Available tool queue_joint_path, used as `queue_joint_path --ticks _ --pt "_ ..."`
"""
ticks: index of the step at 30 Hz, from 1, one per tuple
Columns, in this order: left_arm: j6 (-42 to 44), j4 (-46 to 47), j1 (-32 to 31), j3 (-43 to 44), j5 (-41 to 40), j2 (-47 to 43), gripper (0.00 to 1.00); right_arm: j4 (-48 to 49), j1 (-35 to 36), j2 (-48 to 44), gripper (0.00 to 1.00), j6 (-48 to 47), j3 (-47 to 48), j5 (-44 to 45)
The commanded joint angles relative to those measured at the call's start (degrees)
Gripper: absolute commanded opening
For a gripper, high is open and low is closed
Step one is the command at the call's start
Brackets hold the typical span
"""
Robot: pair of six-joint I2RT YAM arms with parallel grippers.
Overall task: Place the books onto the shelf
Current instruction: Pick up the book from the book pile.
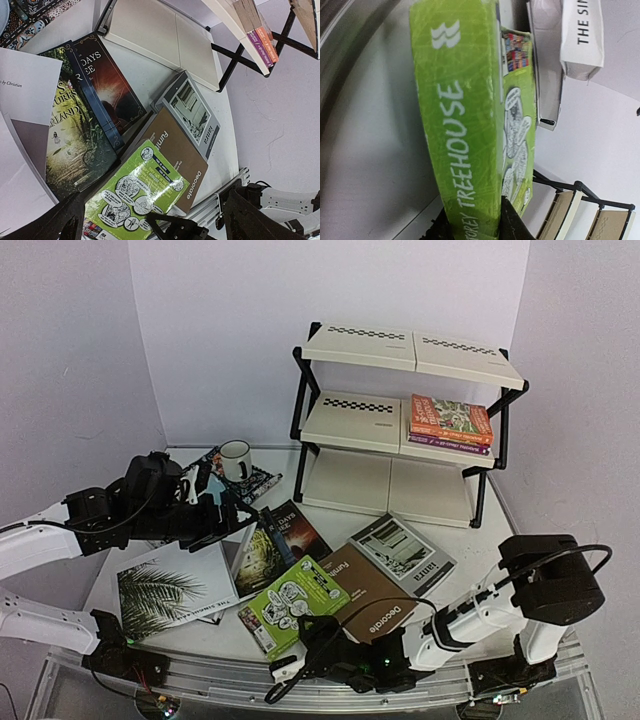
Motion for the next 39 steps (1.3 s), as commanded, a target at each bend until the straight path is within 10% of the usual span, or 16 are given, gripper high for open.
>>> queue_joint_path --ticks 1,15,27,39 --pt "1.13 1.77 0.36 1.07 -0.74 -0.26 0.98 4.09 -0.35 -2.68 0.16 -1.36 1.74 2.55" --pt "3.35 4.48 0.36 2.25 1.7 -1.59 1.0 -13.84 -1.36 -19.46 0.0 17.12 6.64 5.18" --pt "10.16 13.17 1.15 6.68 4.79 -2.01 1.0 -47.07 -11.46 -29.54 0.0 60.25 23.85 -2.68" --pt "13.53 36.81 2.31 -1.36 17.28 1.86 1.0 -56.28 -25.59 -33.7 0.0 100.45 29.15 -24.27"
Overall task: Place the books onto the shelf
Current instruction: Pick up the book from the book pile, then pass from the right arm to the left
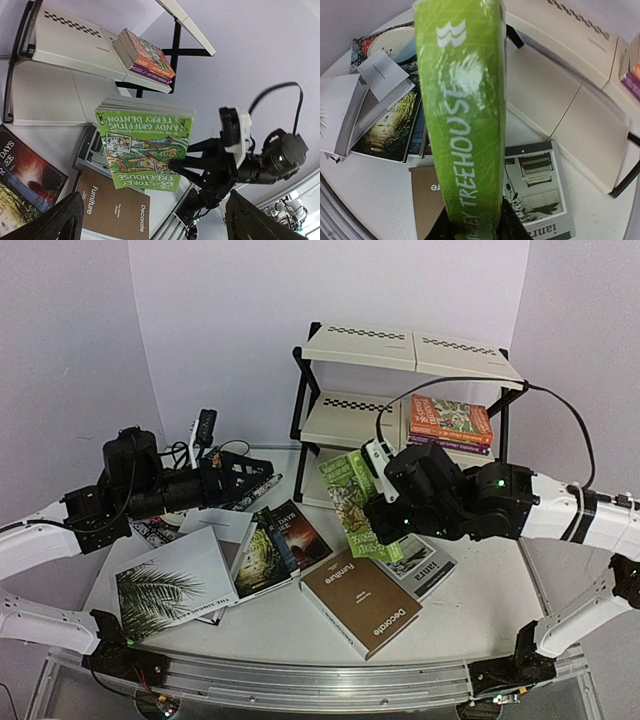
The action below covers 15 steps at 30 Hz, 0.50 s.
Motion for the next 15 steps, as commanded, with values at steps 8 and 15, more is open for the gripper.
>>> queue_joint_path --ticks 8,15 --pt "-0.7 19.19 4.93 -1.84 15.19 10.34 1.0 -0.27 -5.42 -2.43 0.0 23.22 10.15 -21.83" --pt "-5.98 28.68 7.36 -1.87 21.91 16.79 1.0 6.9 -5.63 -5.95 0.0 28.52 7.9 -25.42"
